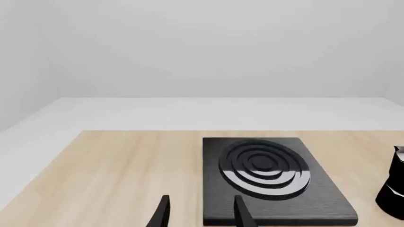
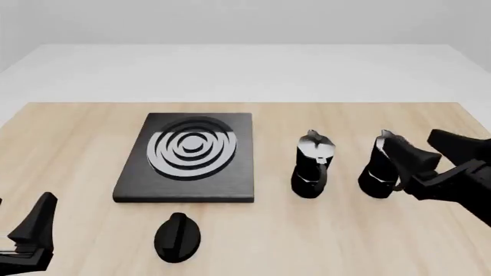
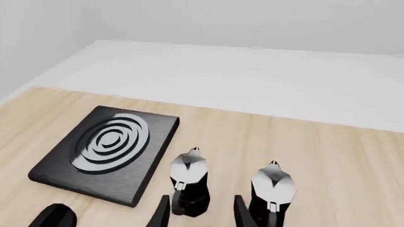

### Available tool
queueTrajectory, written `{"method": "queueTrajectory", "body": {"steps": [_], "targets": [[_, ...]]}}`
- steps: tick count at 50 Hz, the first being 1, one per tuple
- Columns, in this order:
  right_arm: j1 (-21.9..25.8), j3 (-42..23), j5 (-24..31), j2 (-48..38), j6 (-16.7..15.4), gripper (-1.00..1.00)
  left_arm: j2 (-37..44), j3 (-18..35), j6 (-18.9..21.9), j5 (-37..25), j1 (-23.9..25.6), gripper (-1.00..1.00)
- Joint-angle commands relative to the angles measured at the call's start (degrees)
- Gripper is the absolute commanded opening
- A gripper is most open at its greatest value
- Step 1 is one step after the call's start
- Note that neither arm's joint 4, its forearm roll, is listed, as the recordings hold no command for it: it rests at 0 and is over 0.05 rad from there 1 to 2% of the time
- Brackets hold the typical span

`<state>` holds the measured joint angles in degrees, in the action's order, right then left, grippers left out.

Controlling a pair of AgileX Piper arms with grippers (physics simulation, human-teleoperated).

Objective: Put both moka pots on the stove.

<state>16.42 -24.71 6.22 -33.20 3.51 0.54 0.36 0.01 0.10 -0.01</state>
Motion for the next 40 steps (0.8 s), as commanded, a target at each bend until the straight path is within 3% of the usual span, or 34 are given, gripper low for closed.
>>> {"method": "queueTrajectory", "body": {"steps": [1,23,40], "targets": [[4.6,0.9,-4.4,-6.5,2.1,1.00,1.0,2.3,0.0,-1.3,0.0,1.00],[4.3,3.0,-11.5,-12.6,1.1,1.00,1.1,2.3,0.0,-1.2,0.0,1.00],[7.6,3.1,-19.0,-22.5,1.1,1.00,1.1,2.3,0.0,-1.2,0.0,1.00]]}}
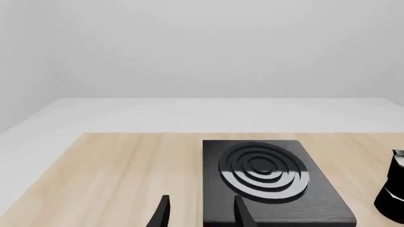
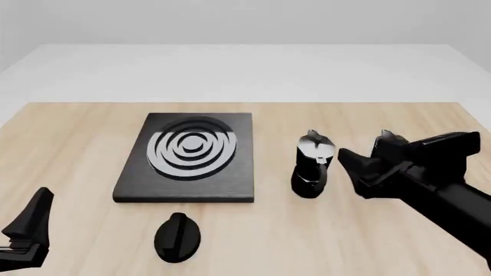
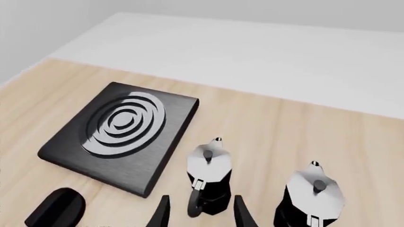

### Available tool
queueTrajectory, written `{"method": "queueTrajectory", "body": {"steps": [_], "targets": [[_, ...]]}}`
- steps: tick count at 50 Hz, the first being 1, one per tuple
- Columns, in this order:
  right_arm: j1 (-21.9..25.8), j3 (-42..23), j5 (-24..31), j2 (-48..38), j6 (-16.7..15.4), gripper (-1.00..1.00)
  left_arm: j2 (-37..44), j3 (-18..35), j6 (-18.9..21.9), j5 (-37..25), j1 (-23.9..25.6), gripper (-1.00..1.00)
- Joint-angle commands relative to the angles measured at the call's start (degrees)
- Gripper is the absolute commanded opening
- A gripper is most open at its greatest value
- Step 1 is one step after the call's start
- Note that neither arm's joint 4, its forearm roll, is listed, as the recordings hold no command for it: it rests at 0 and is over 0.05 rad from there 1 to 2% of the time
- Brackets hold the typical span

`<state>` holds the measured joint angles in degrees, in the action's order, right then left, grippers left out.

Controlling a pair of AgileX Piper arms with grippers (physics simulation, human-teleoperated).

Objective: Put both moka pots on the stove.

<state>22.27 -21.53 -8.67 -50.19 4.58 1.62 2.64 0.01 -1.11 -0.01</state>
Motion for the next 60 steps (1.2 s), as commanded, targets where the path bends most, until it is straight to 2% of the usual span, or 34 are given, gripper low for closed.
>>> {"method": "queueTrajectory", "body": {"steps": [1,19,29,41,60], "targets": [[2.1,-0.2,-4.5,-6.1,0.3,1.00,0.0,0.0,0.0,0.0,0.0,1.00],[3.0,0.4,-8.3,-10.8,-0.1,1.00,0.0,0.0,0.0,0.0,0.0,1.00],[2.9,0.3,-8.7,-12.1,0.8,1.00,0.0,0.0,0.0,0.0,0.0,1.00],[3.2,0.3,-12.0,-16.6,1.6,1.00,0.0,0.0,0.0,0.0,0.0,1.00],[2.4,-0.2,-13.4,-19.2,1.6,1.00,0.0,0.0,0.0,0.0,0.0,1.00]]}}
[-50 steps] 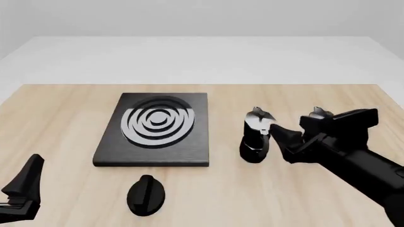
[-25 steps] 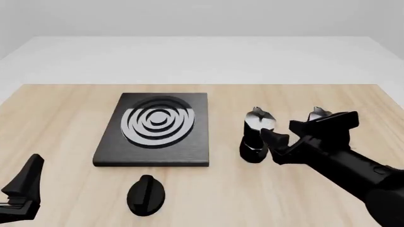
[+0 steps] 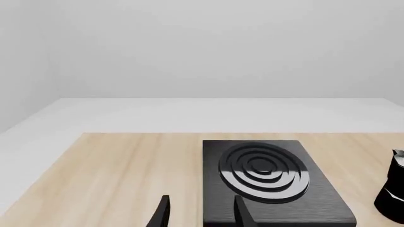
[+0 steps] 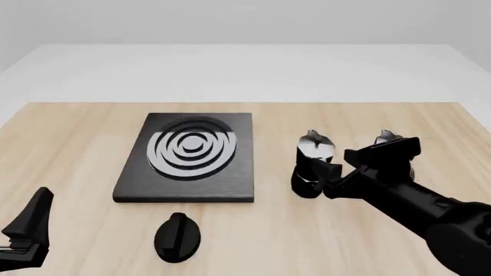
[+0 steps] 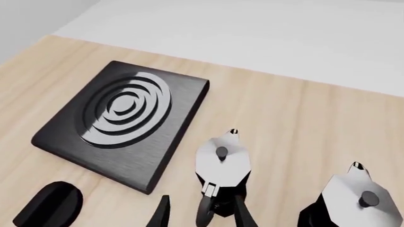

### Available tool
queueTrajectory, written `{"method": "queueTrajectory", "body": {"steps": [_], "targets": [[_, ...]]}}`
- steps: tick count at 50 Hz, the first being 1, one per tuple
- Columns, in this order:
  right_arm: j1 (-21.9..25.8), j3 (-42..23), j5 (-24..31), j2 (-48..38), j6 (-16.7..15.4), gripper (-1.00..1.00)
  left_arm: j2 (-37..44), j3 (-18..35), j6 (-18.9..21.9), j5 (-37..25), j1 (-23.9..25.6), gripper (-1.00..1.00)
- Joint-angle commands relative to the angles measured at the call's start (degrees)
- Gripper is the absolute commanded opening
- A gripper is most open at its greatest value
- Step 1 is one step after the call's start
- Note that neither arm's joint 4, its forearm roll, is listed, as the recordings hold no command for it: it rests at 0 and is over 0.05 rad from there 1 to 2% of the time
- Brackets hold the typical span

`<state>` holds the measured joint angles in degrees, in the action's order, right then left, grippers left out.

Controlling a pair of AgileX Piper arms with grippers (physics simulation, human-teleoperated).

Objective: Put both moka pots on the stove.

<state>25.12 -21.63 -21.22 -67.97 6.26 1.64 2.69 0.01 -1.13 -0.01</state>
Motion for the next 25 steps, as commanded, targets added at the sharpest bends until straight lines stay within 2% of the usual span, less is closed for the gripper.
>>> {"method": "queueTrajectory", "body": {"steps": [1,25], "targets": [[-0.7,-0.1,-0.9,-1.5,0.0,1.00,0.0,0.0,0.0,0.0,0.0,1.00],[-1.4,-0.4,-2.4,-4.3,0.2,1.00,0.0,0.0,0.0,0.0,0.0,1.00]]}}
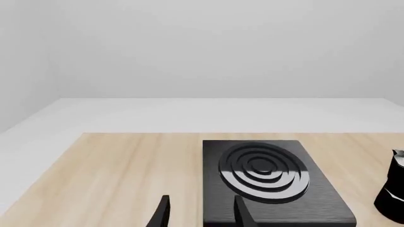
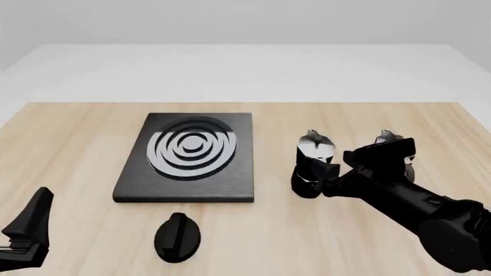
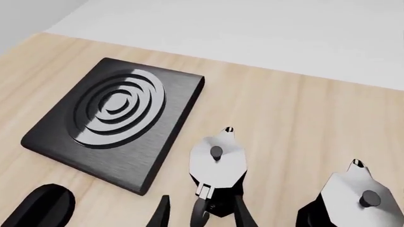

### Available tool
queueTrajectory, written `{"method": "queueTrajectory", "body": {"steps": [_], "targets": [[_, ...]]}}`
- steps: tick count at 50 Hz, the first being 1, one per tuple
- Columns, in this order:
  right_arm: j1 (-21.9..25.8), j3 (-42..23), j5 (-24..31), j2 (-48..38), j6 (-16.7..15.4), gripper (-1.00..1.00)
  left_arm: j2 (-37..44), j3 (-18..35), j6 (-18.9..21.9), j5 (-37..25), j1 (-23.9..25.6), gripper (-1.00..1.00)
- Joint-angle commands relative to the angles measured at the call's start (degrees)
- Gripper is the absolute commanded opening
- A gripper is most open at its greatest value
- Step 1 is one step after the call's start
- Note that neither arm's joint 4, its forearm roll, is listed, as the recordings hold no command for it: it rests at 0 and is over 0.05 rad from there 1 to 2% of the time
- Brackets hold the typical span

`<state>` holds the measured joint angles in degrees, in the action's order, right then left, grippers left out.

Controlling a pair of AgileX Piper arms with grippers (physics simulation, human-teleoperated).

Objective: Put both moka pots on the stove.

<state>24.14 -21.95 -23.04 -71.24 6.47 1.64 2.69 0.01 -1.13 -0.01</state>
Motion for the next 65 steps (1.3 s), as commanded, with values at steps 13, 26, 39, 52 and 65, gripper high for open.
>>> {"method": "queueTrajectory", "body": {"steps": [13,26,39,52,65], "targets": [[-0.6,-0.2,-1.5,-3.0,0.5,1.00,0.0,0.0,0.0,0.0,0.0,1.00],[-0.5,-0.1,-2.7,-4.5,0.5,1.00,0.0,0.0,0.0,0.0,0.0,1.00],[-0.2,-0.4,-3.2,-5.8,0.9,1.00,0.0,0.0,0.0,0.0,0.0,1.00],[-0.3,-0.4,-3.7,-6.8,0.8,1.00,0.0,0.0,0.0,0.0,0.0,1.00],[0.0,-0.8,-4.2,-8.2,1.4,1.00,0.0,0.0,0.0,0.0,0.0,1.00]]}}
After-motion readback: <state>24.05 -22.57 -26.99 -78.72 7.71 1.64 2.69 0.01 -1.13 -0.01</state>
